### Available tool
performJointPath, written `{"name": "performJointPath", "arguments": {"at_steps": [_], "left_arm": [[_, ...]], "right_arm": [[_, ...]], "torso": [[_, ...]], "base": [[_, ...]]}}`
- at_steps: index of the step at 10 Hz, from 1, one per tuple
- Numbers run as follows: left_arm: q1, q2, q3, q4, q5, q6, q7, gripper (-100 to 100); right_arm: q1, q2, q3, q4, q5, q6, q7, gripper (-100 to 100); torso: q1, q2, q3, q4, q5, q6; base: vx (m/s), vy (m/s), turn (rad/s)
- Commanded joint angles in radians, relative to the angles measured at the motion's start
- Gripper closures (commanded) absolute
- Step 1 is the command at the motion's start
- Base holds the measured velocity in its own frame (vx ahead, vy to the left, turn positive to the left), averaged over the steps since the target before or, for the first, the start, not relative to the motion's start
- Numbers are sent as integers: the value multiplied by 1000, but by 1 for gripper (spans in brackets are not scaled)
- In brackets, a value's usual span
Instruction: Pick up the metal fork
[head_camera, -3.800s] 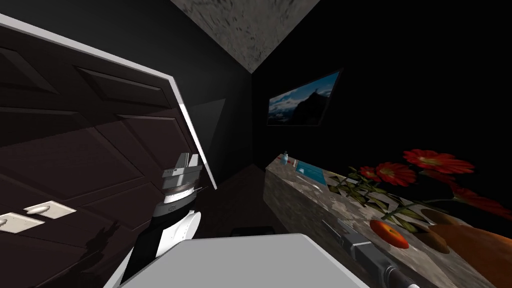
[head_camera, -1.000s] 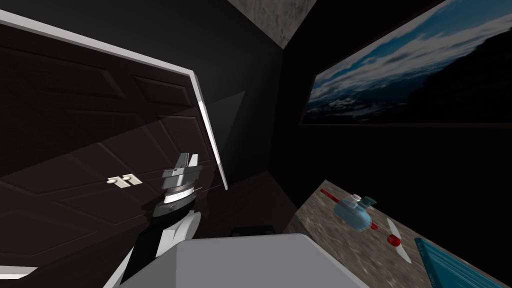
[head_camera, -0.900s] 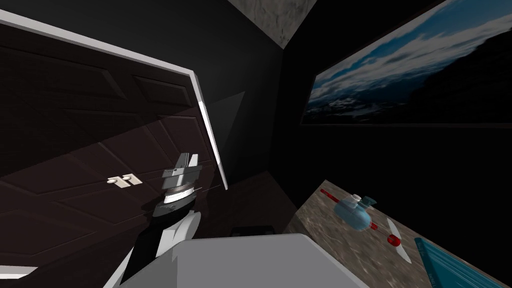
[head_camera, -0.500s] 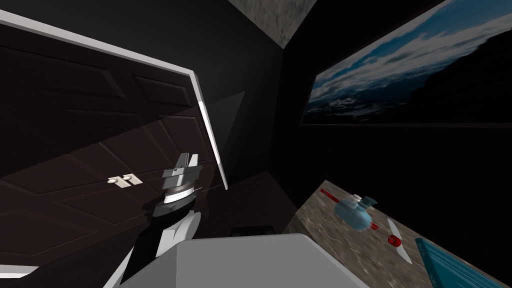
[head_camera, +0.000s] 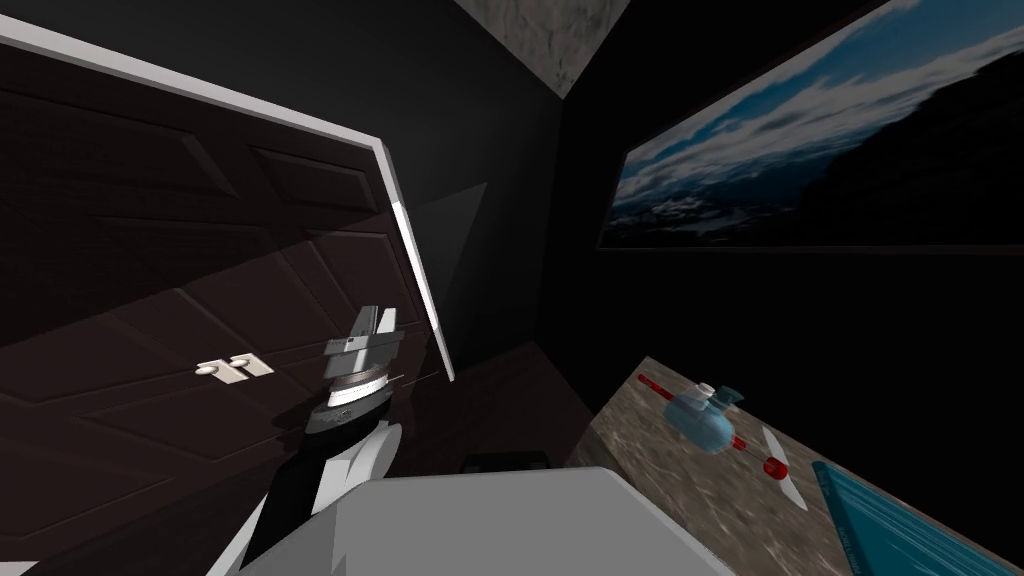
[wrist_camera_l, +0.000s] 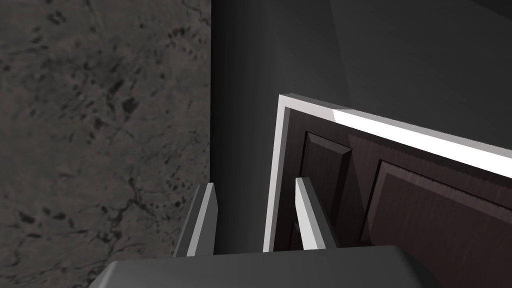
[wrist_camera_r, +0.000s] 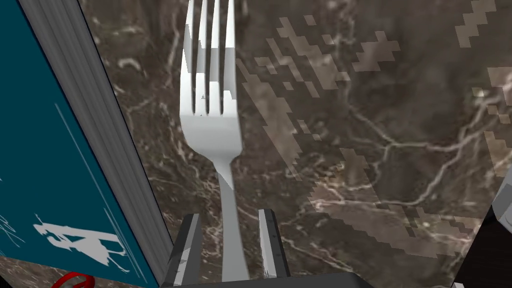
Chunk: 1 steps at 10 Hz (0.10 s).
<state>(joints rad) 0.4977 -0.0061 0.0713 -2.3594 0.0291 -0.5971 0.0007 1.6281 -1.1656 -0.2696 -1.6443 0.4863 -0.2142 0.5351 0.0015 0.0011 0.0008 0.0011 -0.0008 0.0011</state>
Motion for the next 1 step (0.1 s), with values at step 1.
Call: {"name": "performJointPath", "arguments": {"at_steps": [1], "left_arm": [[0,0,0,0,0,0,0,0]], "right_arm": [[0,0,0,0,0,0,0,0]], "torso": [[0,0,0,0,0,0]], "base": [[0,0,0]]}}
